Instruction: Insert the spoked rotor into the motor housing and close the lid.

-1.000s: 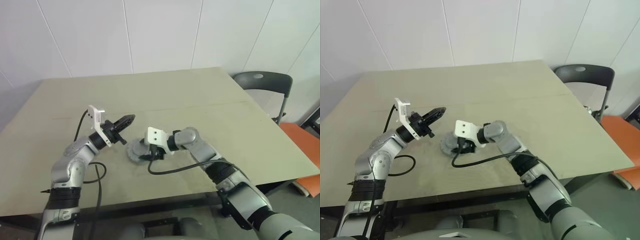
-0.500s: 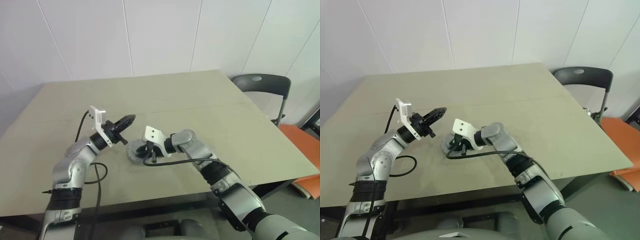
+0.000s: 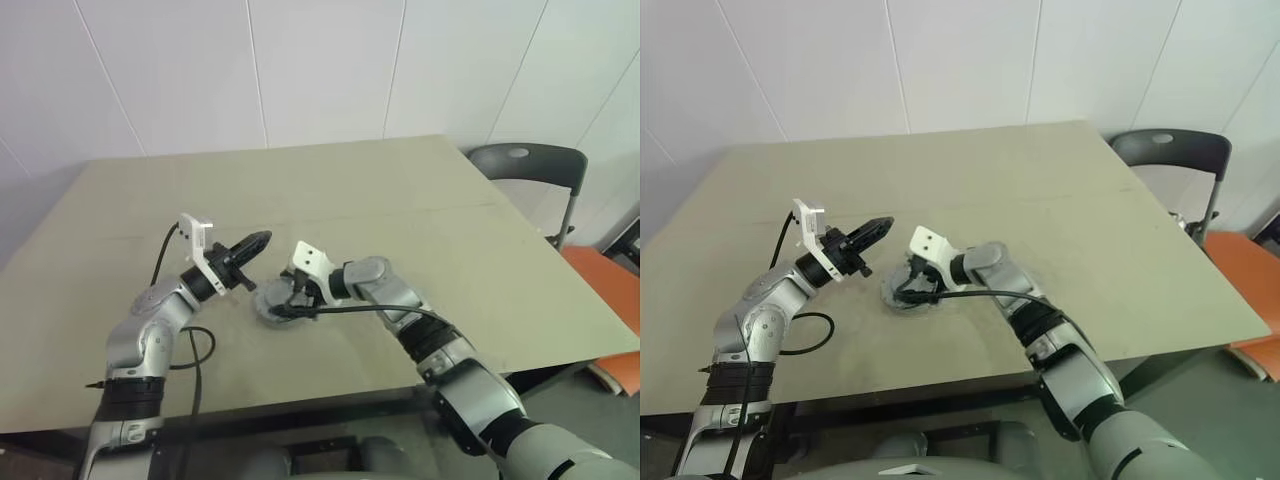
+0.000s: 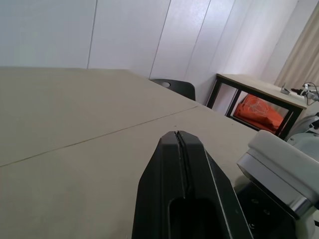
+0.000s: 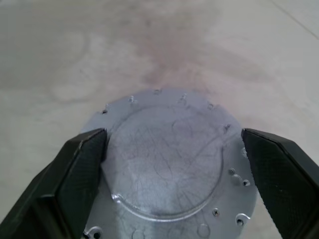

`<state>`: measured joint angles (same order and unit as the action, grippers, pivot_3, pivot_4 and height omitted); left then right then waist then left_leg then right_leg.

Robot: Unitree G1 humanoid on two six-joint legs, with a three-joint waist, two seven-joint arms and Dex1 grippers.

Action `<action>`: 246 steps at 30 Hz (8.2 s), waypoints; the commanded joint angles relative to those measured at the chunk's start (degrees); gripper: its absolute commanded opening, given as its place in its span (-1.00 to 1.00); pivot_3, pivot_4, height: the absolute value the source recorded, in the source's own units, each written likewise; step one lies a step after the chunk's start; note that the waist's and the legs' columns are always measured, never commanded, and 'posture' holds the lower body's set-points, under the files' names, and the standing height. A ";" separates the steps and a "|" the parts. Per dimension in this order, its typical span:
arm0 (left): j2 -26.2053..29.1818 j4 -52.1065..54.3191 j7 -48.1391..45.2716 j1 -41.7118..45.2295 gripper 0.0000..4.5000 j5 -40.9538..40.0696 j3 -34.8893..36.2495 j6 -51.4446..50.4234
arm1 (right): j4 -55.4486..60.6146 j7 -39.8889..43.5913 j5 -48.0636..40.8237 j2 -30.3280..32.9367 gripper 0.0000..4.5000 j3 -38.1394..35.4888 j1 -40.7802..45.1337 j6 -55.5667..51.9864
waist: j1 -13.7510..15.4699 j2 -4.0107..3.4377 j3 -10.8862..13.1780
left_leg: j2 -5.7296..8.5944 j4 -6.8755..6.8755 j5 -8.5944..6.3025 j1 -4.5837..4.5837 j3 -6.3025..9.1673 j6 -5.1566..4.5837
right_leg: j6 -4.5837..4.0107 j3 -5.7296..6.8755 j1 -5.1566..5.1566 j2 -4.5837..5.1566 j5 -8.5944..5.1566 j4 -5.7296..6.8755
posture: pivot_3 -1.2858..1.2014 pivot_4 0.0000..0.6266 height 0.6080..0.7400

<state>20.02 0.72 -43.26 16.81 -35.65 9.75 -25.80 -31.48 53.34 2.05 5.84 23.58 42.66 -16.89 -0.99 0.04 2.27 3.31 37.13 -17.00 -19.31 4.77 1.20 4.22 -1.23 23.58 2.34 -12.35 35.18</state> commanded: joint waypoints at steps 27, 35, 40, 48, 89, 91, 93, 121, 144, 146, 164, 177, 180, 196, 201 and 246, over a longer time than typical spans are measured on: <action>0.44 0.79 1.02 1.35 -1.00 -0.14 1.32 1.56 | 1.08 3.58 -6.16 -1.23 0.46 -5.02 3.50 -13.80 | 0.10 -0.01 0.01 | 0.01 0.03 0.00 -0.05 0.05 0.00 | 0.00 0.03 0.01 0.01 0.00 -0.02 | 0.03 -1.00 1.00; -0.53 0.67 1.66 0.57 -1.00 1.02 0.18 2.38 | 0.80 4.45 -2.91 1.09 0.46 -1.42 4.27 -11.54 | 0.18 -0.01 0.03 | 0.03 -0.01 0.00 -0.15 0.04 -0.01 | 0.01 0.04 0.11 0.04 0.00 -0.06 | 0.03 -1.00 1.00; -0.76 0.30 1.48 0.48 -1.00 1.43 0.21 2.69 | 0.82 3.83 1.40 2.52 0.46 3.10 2.76 -6.23 | 0.13 -0.02 0.03 | 0.04 -0.01 0.00 -0.13 0.04 0.00 | 0.02 0.04 0.10 0.04 0.00 -0.05 | 0.03 -1.00 1.00; -0.50 0.85 0.95 0.21 -1.00 0.93 0.20 1.99 | 2.01 4.80 2.24 3.02 0.46 4.86 1.11 -6.70 | 0.12 -0.01 0.03 | 0.04 0.01 0.00 -0.06 0.04 -0.01 | 0.02 0.07 0.02 0.04 0.00 -0.05 | 0.03 -1.00 1.00; 15.79 2.19 -14.02 -14.07 -1.00 6.65 -0.79 5.69 | 5.42 3.51 -2.26 -1.24 0.46 1.99 -3.13 -22.60 | -0.28 -0.45 -0.60 | 0.04 -0.19 -0.57 0.35 0.05 -0.30 | -0.09 0.04 -0.21 0.11 -0.66 0.03 | 0.03 -1.00 1.00; 15.79 1.28 -14.24 -14.07 -1.00 6.99 -0.86 6.40 | 5.83 4.93 -2.81 -0.67 0.46 1.74 -2.98 -20.77 | -0.22 -0.54 -0.54 | 0.02 -0.17 -0.56 0.55 0.06 -0.30 | 0.07 0.04 -0.35 0.08 -0.81 0.04 | 0.03 -1.00 1.00; 15.79 0.79 -14.46 -14.12 -1.00 7.09 -0.88 6.83 | 5.60 5.72 -2.84 0.11 0.46 1.68 -2.70 -18.40 | -0.20 -0.53 -0.52 | 0.02 -0.17 -0.56 0.62 0.05 -0.30 | 0.06 0.04 -0.35 0.08 -0.85 0.02 | 0.03 -1.00 1.00; 18.62 1.06 -15.28 -16.45 -1.00 6.77 1.16 5.88 | 3.20 4.48 -6.58 -0.76 0.46 -3.54 -0.56 -5.67 | -0.08 -0.45 -0.35 | 0.08 -0.17 -0.56 -0.22 0.02 -0.29 | 0.02 -0.02 0.39 0.16 -0.58 0.13 | 0.03 -1.00 1.00; 18.77 4.57 -14.98 -16.43 -1.00 6.30 0.78 1.69 | 0.70 5.23 -2.66 1.20 0.46 -0.07 -1.37 -8.03 | -0.04 -0.42 -0.37 | 0.08 -0.06 -0.54 -0.03 0.03 -0.28 | 0.02 -0.01 0.15 0.15 -0.59 0.20 | 0.03 -1.00 1.00; 18.68 4.77 -14.91 -16.33 -1.00 6.21 0.81 1.40 | 0.51 5.26 -2.62 1.29 0.46 -0.18 -1.41 -8.01 | -0.04 -0.43 -0.37 | 0.08 -0.06 -0.54 -0.03 0.03 -0.28 | 0.02 -0.01 0.15 0.15 -0.59 0.20 | 0.03 -1.00 1.00; 18.53 6.02 -14.36 -16.15 -1.00 6.06 0.75 -0.04 | -1.20 5.66 -0.20 3.69 0.46 2.38 -1.30 -6.40 | 0.21 -0.42 -0.39 | 0.11 -0.02 -0.54 0.04 0.05 -0.28 | 0.01 0.00 0.05 0.18 -0.59 0.19 | 0.03 -1.00 1.00; 18.19 6.85 -13.78 -15.74 -1.00 5.12 0.76 -0.62 | -2.61 6.51 -1.49 4.42 0.46 0.97 0.04 -9.73 | 0.36 -0.42 -0.39 | 0.15 0.02 -0.54 0.08 0.07 -0.29 | -0.09 0.02 -0.04 0.21 -0.65 0.18 | 0.03 -1.00 1.00; 18.08 6.89 -13.62 -15.56 -1.00 5.24 0.52 -0.72 | -2.60 7.25 -1.51 4.97 0.46 0.83 0.10 -9.73 | 0.43 -0.42 -0.39 | 0.16 0.02 -0.54 0.07 0.08 -0.29 | -0.07 0.03 -0.04 0.22 -0.64 0.17 | 0.03 -1.00 1.00; 18.12 6.86 -13.28 -15.90 -1.00 5.93 -0.15 -0.74 | -3.44 5.89 -1.91 4.18 0.46 -0.35 1.38 -8.05 | 0.42 -0.42 -0.39 | 0.18 0.05 -0.54 0.12 0.11 -0.29 | -0.08 0.06 -0.12 0.24 -0.65 0.15 | 0.03 -1.00 1.00; 18.20 6.71 -13.35 -15.94 -1.00 6.03 -0.26 -0.75 | -3.94 5.13 -2.30 2.98 0.46 -0.96 1.70 -8.64 | 0.29 -0.42 -0.39 | 0.17 0.06 -0.52 0.18 0.11 -0.27 | -0.14 0.05 -0.14 0.22 -0.69 0.21 | 0.03 -1.00 1.00; 18.09 4.23 -13.15 -16.07 -1.00 8.24 -1.94 1.00 | 2.23 0.32 -2.21 -1.54 0.46 0.64 -3.65 -15.85 | -0.26 -0.43 -0.39 | 0.08 -0.11 -0.52 0.33 0.10 -0.26 | -0.11 0.03 -0.16 0.13 -0.71 0.19 | 0.03 -1.00 1.00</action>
<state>37.90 4.58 -56.25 0.13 -27.47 7.53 -25.70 -25.41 54.26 -1.22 4.58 22.52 40.79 -30.72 -1.25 -0.39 1.87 3.38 37.02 -17.52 -18.97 4.87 0.95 4.13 -1.20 23.41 2.47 -13.06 35.38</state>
